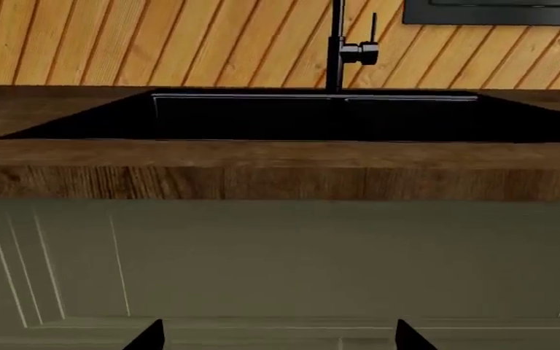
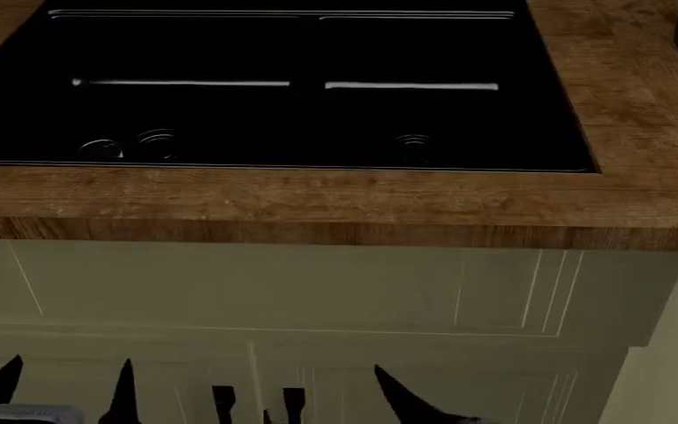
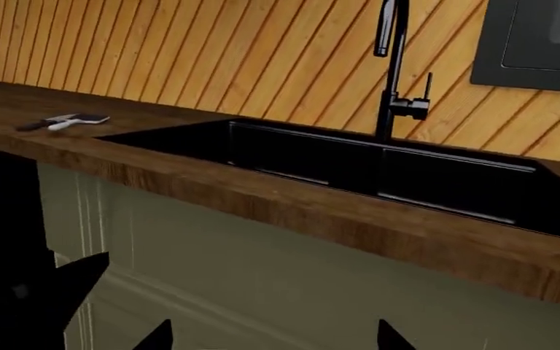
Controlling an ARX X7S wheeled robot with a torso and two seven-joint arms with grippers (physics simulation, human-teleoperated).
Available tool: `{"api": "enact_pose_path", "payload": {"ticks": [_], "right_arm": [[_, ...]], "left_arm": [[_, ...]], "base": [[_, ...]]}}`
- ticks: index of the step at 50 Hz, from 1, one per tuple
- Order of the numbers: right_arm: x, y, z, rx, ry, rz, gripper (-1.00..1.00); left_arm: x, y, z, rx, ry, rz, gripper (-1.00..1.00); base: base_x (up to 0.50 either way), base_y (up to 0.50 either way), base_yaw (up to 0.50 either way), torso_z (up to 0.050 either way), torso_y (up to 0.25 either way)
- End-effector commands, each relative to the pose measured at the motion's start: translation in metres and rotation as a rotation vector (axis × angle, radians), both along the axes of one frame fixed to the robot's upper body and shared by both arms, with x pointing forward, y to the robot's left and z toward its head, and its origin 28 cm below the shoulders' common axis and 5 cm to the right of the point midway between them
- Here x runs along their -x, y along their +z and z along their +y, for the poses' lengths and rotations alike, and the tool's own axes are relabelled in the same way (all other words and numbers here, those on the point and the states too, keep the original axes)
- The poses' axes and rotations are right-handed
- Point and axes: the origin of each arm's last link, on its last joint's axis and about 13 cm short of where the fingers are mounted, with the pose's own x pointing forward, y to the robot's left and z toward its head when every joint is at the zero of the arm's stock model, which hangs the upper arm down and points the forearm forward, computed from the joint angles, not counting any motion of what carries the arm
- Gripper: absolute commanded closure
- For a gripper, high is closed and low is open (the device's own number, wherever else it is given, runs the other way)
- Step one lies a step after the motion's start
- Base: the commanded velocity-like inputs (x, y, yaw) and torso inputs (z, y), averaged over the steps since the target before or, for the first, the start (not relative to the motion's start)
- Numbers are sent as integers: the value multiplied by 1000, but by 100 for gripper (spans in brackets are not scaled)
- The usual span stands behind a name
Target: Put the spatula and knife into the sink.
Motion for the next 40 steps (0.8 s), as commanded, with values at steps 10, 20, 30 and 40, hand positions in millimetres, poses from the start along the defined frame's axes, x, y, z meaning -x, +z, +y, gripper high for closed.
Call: {"api": "enact_pose_path", "payload": {"ticks": [10,20,30,40], "right_arm": [[11,39,3,33,152,-37,-100],[14,55,-1,22,156,-40,-100],[19,71,-8,23,120,-50,-100],[11,94,-19,13,78,-33,-100]], "left_arm": [[-9,102,24,28,49,-8,-100],[-21,134,37,23,104,16,-100],[-34,172,52,40,161,-5,-100],[-40,175,62,11,155,-15,-100]], "base": [[0,0,0,0,0],[0,0,0,0,0],[0,0,0,0,0],[0,0,0,0,0]]}}
